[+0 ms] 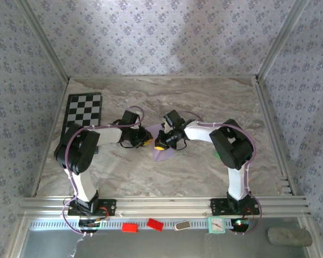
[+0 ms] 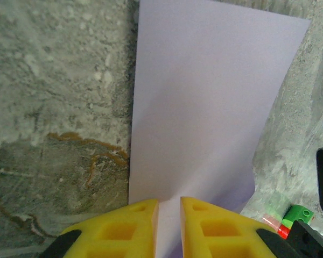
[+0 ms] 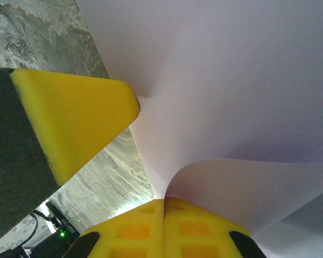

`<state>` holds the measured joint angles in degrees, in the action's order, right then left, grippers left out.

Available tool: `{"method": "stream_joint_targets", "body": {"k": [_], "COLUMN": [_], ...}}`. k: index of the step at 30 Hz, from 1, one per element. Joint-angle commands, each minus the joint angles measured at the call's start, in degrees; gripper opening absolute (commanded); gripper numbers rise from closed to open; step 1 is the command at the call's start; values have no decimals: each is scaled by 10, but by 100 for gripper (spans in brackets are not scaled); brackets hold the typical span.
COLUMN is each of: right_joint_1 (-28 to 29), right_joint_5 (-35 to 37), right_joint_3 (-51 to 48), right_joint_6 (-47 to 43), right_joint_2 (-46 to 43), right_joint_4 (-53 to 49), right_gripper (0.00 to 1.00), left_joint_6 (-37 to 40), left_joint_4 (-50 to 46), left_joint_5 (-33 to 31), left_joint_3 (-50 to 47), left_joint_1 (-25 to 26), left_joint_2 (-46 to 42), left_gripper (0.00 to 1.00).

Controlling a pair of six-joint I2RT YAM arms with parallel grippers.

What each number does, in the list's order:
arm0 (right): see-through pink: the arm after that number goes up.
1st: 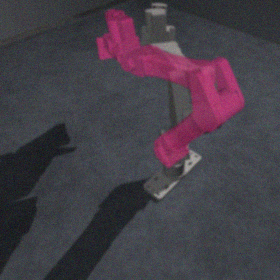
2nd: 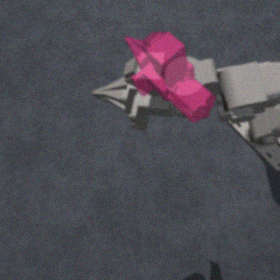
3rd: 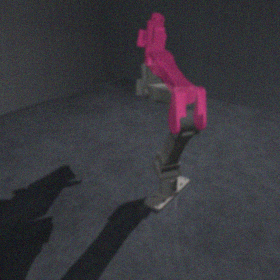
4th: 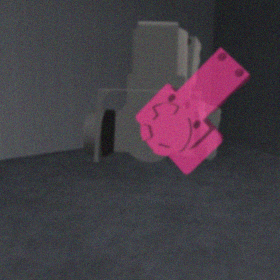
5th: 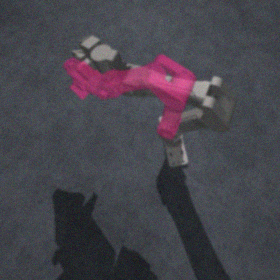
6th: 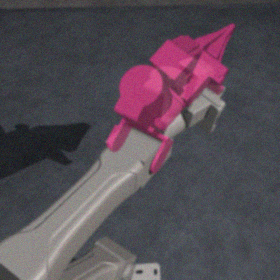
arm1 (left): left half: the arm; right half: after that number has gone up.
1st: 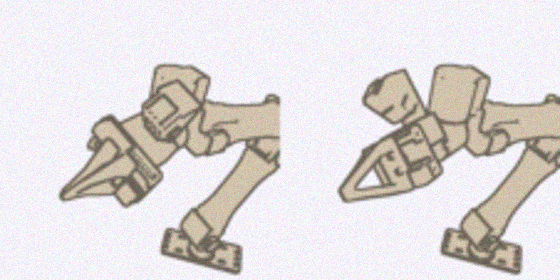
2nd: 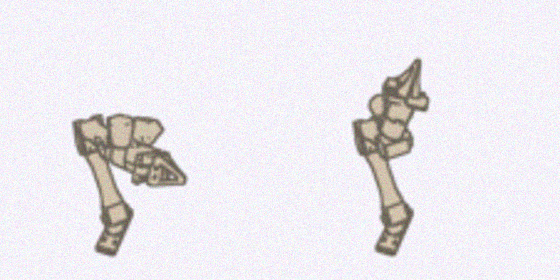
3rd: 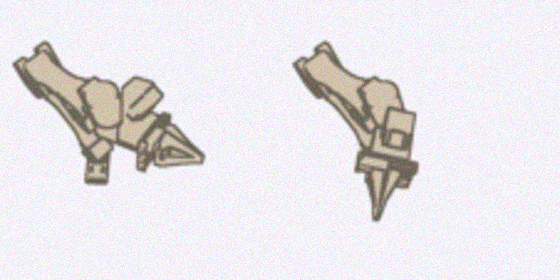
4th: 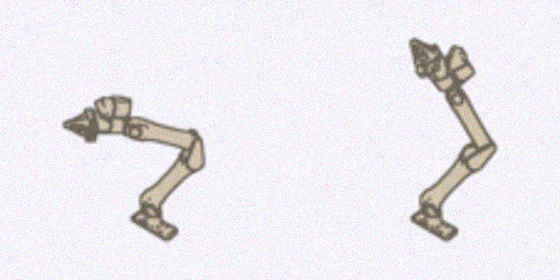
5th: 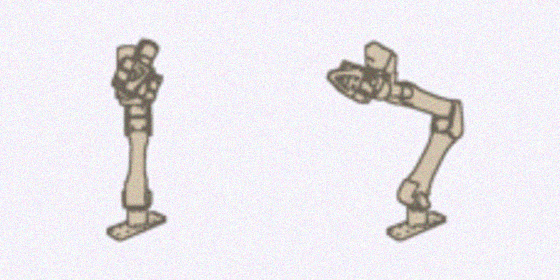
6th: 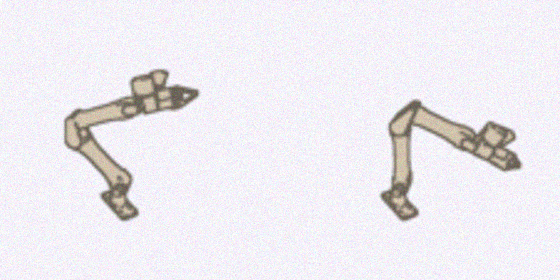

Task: Fold a paper plane with a square sheet of paper (pick it up from the middle)
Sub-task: Fold the triangle a second time at the center of the table.

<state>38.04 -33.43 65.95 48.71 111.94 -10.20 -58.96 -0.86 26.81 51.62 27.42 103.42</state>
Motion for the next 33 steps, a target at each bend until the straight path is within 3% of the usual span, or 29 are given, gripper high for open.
{"method": "stream_joint_targets", "body": {"k": [1,33], "right_joint_1": [4,4], "right_joint_5": [4,10], "right_joint_3": [14,16], "right_joint_6": [3,6], "right_joint_2": [16,28], "right_joint_4": [-2,-2], "right_gripper": [0,0], "left_joint_6": [11,11], "left_joint_4": [-31,-30], "left_joint_5": [-7,-7], "left_joint_3": [0,-4], "left_joint_1": [-1,0], "left_joint_2": [20,16], "left_gripper": [19,19]}}
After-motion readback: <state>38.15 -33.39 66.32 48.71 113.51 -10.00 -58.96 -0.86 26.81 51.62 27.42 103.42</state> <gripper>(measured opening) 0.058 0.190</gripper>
